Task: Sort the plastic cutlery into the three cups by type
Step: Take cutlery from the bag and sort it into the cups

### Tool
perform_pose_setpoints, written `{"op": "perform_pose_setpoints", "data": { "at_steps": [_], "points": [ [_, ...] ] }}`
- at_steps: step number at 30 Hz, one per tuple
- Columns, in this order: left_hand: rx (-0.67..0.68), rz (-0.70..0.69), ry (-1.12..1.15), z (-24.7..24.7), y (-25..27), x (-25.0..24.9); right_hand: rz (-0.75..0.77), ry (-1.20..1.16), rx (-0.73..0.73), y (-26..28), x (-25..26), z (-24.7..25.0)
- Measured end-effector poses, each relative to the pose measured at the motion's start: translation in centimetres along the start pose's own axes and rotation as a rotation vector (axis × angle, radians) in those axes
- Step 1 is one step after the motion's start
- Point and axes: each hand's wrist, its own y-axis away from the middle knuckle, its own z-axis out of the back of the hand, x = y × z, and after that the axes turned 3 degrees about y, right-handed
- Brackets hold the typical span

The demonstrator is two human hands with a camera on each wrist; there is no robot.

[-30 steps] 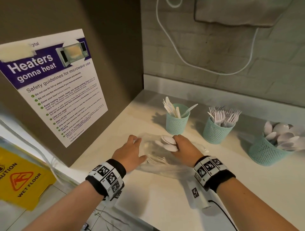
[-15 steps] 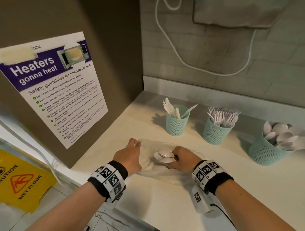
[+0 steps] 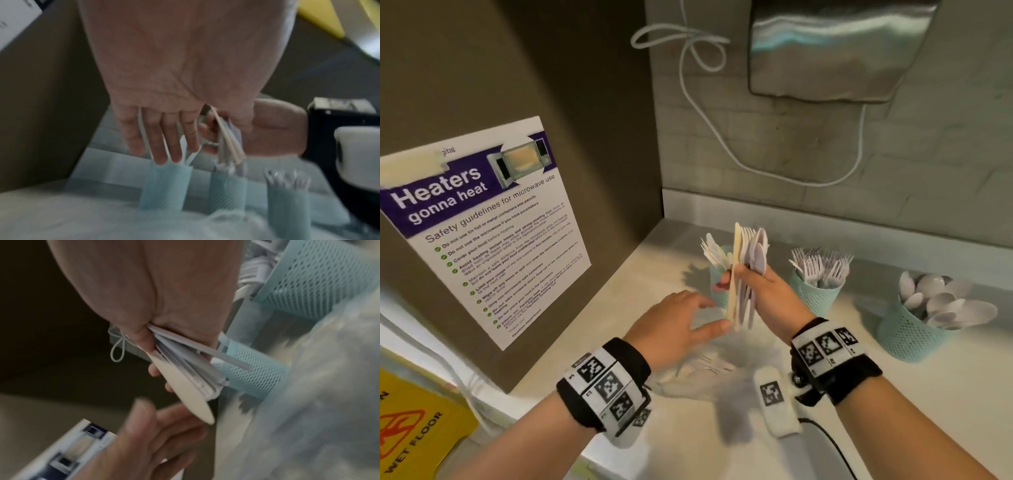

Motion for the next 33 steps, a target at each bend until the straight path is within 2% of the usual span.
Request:
{"op": "perform_pose_setpoints", "data": {
  "at_steps": [2, 5, 9, 13, 15, 17, 19, 20, 23, 27, 29, 33],
  "points": [
    [0.072, -0.037, 0.254, 0.2, -1.0, -2.0, -0.025, -0.125, 0.064, 0.4, 0.6, -0.7],
    [0.104, -0.095, 0.356, 0.5, -2.4, -3.7, -0.027, -0.141, 0.117, 1.0, 0.9, -1.4],
    [0.172, -0.071, 0.537, 0.2, -2.9, -4.2, -0.092, -0.181, 0.190, 1.3, 1.4, -1.4],
    [0.103, -0.044, 0.624, -0.4, -2.9, -4.3, -0.053, -0.153, 0.199, 1.1, 2.0, -1.0],
    [0.049, -0.021, 0.724, -0.4, -3.1, -4.1, -0.003, -0.086, 0.105, 0.9, 2.1, -1.1],
    [-0.002, -0.013, 0.753, -0.5, -3.6, -3.7, 0.017, -0.098, -0.116, 0.6, 1.8, -1.3],
    [-0.060, 0.018, 0.740, -0.7, -4.0, -3.5, 0.119, -0.074, -0.362, 0.3, 1.6, -1.6],
    [-0.087, 0.033, 0.730, -0.8, -4.2, -3.5, 0.183, -0.030, -0.416, 0.3, 1.6, -1.8],
    [-0.139, 0.057, 0.714, -1.2, -4.6, -3.2, 0.275, 0.090, -0.360, -0.4, 1.8, -2.2],
    [-0.193, 0.036, 0.739, -1.2, -5.3, -2.3, 0.267, 0.121, -0.280, -1.8, 2.2, -1.6],
    [-0.229, 0.041, 0.761, -1.0, -5.5, -2.0, 0.242, 0.058, -0.258, -2.2, 2.7, -1.3],
    [-0.300, 0.088, 0.807, -0.4, -5.7, -1.5, 0.296, -0.074, -0.472, -3.9, 3.8, 0.4]
  ]
}}
